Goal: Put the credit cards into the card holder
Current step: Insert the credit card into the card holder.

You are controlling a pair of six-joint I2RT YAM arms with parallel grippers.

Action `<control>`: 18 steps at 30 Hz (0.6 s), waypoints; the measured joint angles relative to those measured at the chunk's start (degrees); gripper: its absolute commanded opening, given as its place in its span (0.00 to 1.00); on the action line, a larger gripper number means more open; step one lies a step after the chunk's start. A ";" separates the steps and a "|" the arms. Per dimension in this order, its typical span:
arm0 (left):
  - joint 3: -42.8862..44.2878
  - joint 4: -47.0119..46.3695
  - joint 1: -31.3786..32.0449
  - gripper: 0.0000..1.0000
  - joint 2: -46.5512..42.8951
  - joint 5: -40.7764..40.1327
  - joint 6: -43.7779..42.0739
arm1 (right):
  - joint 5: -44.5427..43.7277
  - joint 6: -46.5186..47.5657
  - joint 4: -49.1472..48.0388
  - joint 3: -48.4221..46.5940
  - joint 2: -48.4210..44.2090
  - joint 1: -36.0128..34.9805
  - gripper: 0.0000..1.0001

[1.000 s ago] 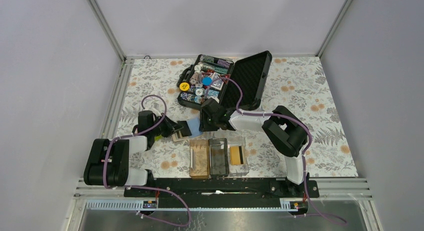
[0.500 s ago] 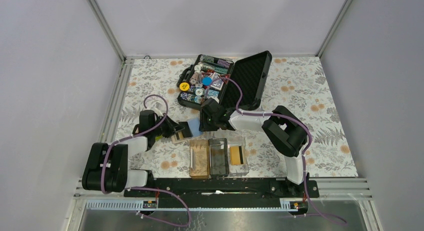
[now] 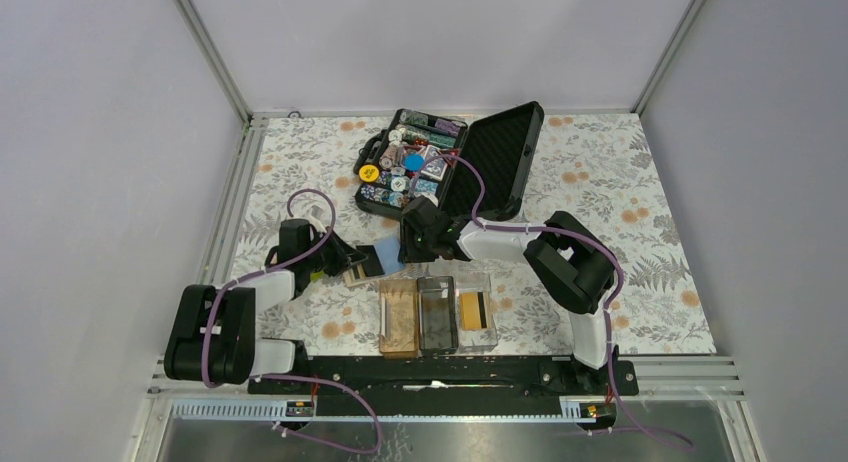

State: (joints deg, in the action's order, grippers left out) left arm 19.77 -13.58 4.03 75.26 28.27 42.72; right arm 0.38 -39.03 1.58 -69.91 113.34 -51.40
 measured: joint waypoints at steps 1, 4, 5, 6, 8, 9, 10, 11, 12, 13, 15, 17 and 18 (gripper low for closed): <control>0.02 -0.17 -0.02 0.00 0.24 0.09 0.17 | -0.04 0.02 0.02 0.00 -0.02 0.00 0.39; 0.02 -0.96 -0.11 0.00 1.11 0.59 0.59 | -0.33 0.02 0.15 -0.02 0.00 0.00 0.39; 0.02 -1.40 -0.15 0.00 1.60 0.87 0.72 | -0.42 0.02 0.33 -0.13 -0.02 0.00 0.39; 0.04 -1.66 -0.22 0.00 1.97 1.09 0.87 | -0.57 0.11 0.52 -0.22 -0.02 0.00 0.39; 0.13 -2.27 -0.31 0.00 2.71 1.62 1.18 | -0.85 0.15 0.81 -0.31 -0.02 0.00 0.39; 0.15 -2.75 -0.35 0.00 3.13 1.92 1.33 | -0.96 0.17 0.90 -0.33 0.00 0.00 0.39; 0.15 -3.13 -0.35 0.00 3.48 2.19 1.51 | -1.01 0.17 0.96 -0.35 -0.02 0.00 0.39; 0.15 -3.52 -0.37 0.00 3.82 2.45 1.73 | -1.03 0.17 1.01 -0.37 -0.02 0.00 0.39; 0.20 -3.72 -0.39 0.00 4.04 2.64 1.81 | -1.03 0.20 1.03 -0.37 0.00 0.00 0.39; 0.35 -3.87 -0.42 0.00 4.35 2.91 1.92 | -1.03 0.17 1.03 -0.39 -0.02 0.00 0.39; 0.57 -4.07 -0.42 0.00 4.79 3.26 2.08 | -1.05 0.17 1.18 -0.42 -0.02 0.00 0.39; 0.90 -4.09 -0.42 0.02 5.35 3.56 2.19 | -1.05 0.20 1.18 -0.44 -0.02 0.00 0.39; 1.01 -4.09 -0.42 0.06 5.57 3.69 2.21 | -1.05 0.20 1.20 -0.44 0.00 0.00 0.39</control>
State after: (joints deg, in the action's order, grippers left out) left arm 20.78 -17.67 3.62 80.84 31.97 44.93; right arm -0.67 -38.83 2.79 -70.35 113.34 -51.40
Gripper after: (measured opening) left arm 0.024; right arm 0.393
